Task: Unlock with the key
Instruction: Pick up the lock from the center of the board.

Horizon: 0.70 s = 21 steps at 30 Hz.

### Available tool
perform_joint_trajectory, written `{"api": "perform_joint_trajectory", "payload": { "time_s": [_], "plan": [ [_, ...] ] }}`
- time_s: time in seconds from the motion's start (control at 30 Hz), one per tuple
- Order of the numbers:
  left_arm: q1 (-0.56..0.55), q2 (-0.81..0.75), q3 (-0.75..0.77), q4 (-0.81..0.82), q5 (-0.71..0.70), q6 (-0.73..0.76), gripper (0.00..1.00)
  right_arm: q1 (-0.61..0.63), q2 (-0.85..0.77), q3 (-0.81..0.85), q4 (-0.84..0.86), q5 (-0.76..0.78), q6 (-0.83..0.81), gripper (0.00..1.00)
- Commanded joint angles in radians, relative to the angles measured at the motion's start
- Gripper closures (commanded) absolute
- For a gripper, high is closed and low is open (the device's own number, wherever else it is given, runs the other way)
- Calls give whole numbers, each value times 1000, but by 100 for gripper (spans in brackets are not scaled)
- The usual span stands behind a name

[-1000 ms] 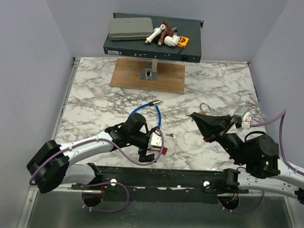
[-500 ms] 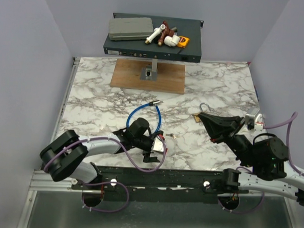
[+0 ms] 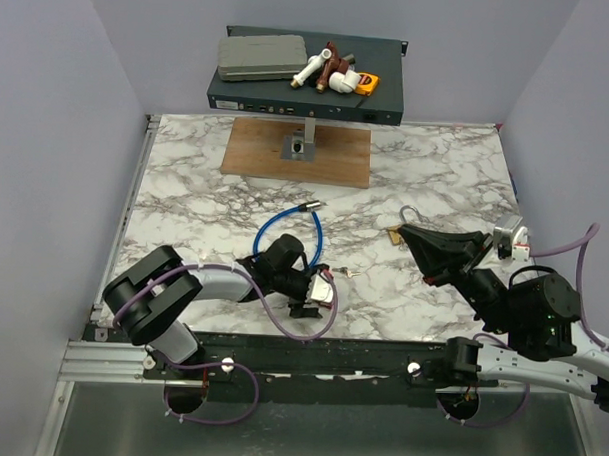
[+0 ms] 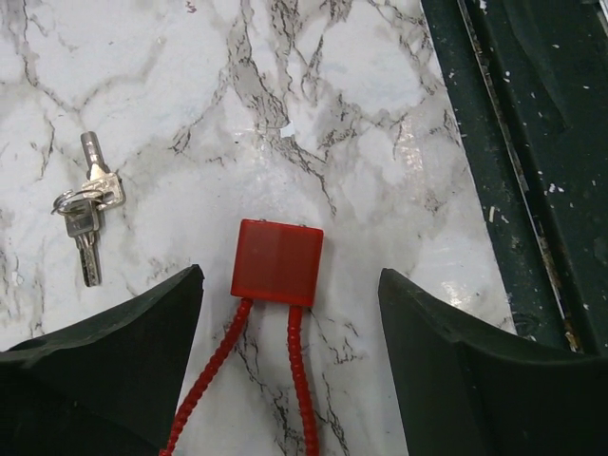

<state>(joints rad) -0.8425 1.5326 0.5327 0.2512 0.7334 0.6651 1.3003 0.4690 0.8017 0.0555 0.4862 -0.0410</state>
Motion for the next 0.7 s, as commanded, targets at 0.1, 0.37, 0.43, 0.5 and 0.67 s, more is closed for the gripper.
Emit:
{"api": "perform_joint_trajectory", "payload": {
  "time_s": [0.1, 0.37, 0.43, 0.5, 0.67],
  "plan": [
    [11, 60, 67, -16, 23, -3, 30, -5, 6, 50, -43, 28, 10, 99],
    [10, 108, 115, -111, 53, 9, 37, -4, 22, 85, -54, 50, -7, 99],
    [6, 111, 114, -109, 53, -4, 43, -4, 19, 87, -81, 56, -11, 99],
    [-6, 110, 108, -111, 42, -13, 52, -5, 16, 85, -83, 58, -14, 99],
    [-43, 78, 85, -115, 14, -64, 68, -5, 17, 90, -95, 61, -20, 99]
  ]
}}
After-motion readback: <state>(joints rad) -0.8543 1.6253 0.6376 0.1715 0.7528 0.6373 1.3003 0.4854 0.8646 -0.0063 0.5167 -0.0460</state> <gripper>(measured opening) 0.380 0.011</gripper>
